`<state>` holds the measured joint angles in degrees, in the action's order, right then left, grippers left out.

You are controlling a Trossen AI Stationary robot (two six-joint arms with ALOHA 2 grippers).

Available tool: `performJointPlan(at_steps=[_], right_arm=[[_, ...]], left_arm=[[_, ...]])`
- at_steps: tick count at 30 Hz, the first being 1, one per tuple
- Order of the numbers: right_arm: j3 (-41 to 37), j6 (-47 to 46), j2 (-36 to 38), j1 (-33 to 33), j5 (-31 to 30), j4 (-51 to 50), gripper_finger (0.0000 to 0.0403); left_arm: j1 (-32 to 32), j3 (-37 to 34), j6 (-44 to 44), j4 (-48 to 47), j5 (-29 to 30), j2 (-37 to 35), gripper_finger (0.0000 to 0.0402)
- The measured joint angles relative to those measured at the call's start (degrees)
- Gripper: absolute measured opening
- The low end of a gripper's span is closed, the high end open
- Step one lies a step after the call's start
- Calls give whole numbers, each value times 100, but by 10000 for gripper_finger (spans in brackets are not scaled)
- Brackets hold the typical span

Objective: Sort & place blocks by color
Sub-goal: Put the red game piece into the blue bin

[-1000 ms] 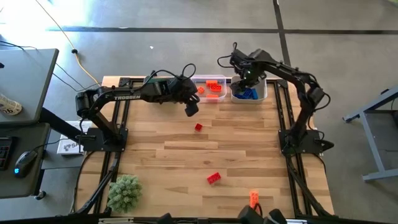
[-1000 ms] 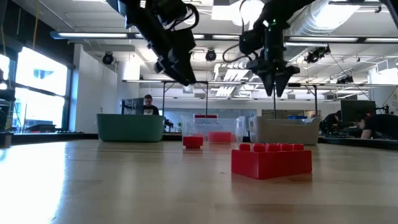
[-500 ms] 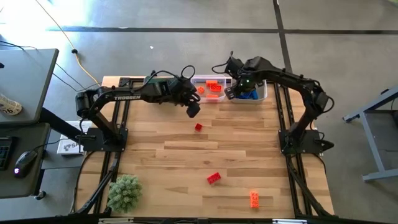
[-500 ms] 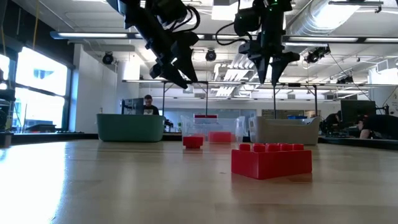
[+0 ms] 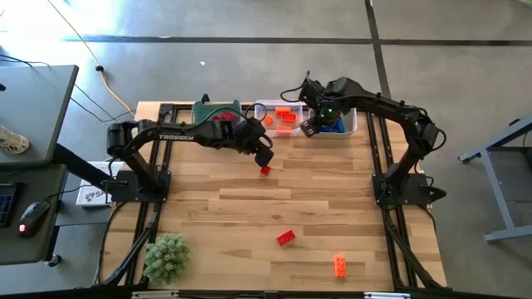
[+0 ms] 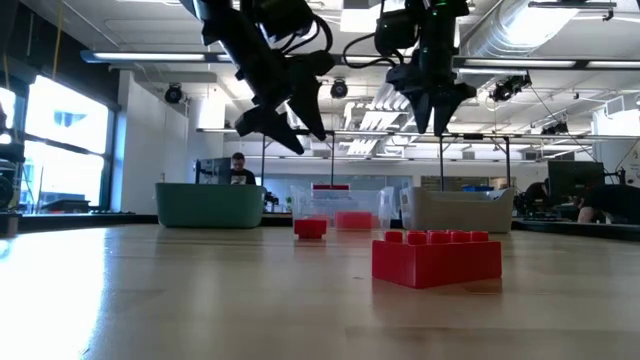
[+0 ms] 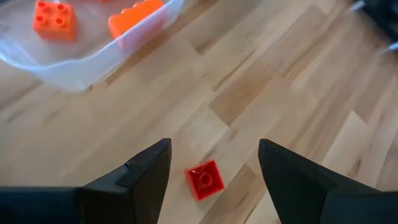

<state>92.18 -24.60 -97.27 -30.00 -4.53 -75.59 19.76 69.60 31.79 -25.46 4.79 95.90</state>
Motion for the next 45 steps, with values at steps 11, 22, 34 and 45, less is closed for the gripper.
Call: performJointPlan(at_steps=[11,22,34,45], right_arm=[[0,718,0,0,2,163,188],[0,1012,0,0,2,241,188],[0,1070,-2,0,2,307,188],[0,1012,-2,0,2,348,188]], left_arm=[[-399,0,1270,-42,639,293,229],[-833,3,1779,14,1236,654,229],[-1085,9,2063,124,1348,1231,229],[-1043,-4,2007,275,1363,1563,229]])
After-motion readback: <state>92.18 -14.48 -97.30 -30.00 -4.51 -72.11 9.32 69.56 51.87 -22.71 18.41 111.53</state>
